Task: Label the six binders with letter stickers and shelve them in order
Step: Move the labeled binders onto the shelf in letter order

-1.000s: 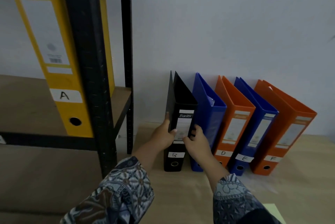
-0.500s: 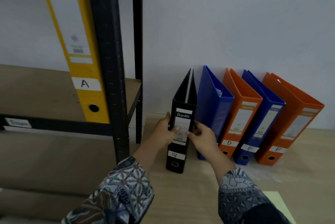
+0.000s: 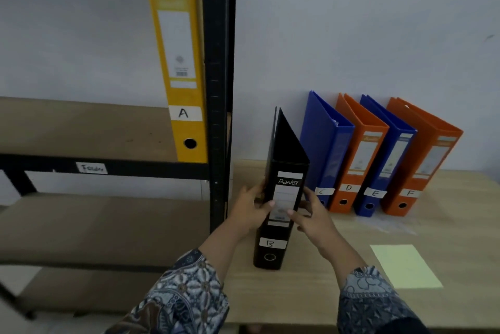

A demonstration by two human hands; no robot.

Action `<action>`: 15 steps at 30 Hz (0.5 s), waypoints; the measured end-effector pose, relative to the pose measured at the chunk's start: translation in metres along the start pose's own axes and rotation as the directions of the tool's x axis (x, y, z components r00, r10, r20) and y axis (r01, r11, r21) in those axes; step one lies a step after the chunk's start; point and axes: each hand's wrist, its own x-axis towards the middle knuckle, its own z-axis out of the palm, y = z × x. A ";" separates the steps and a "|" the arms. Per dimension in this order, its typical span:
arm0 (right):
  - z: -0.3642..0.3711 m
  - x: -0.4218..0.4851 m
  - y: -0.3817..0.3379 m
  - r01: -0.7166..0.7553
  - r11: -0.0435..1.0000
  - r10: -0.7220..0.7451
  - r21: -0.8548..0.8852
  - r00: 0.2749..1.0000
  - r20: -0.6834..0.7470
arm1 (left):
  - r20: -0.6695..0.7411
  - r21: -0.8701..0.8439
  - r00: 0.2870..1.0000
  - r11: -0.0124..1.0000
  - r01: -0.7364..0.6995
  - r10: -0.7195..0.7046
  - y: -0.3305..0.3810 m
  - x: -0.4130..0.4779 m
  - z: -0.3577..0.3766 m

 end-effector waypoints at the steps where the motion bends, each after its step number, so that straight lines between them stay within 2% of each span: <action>1: 0.003 -0.007 -0.001 0.003 1.000 -0.003 0.002 1.000 -0.007 | 0.017 -0.042 1.000 0.999 -0.004 0.004 0.001 -0.009 -0.003; 5: 0.011 -0.040 -0.015 0.040 0.999 -0.039 0.030 0.999 -0.031 | 0.072 -0.167 0.995 0.985 -0.050 0.063 0.015 -0.047 -0.019; 10: 0.020 -0.091 -0.045 0.033 0.989 -0.038 0.144 0.999 0.032 | 0.099 -0.304 0.990 0.950 -0.070 0.104 0.037 -0.096 -0.047; 15: 0.036 -0.145 -0.094 0.070 0.994 -0.079 0.086 0.991 0.106 | 0.104 -0.345 0.984 0.933 -0.102 0.146 0.055 -0.141 -0.079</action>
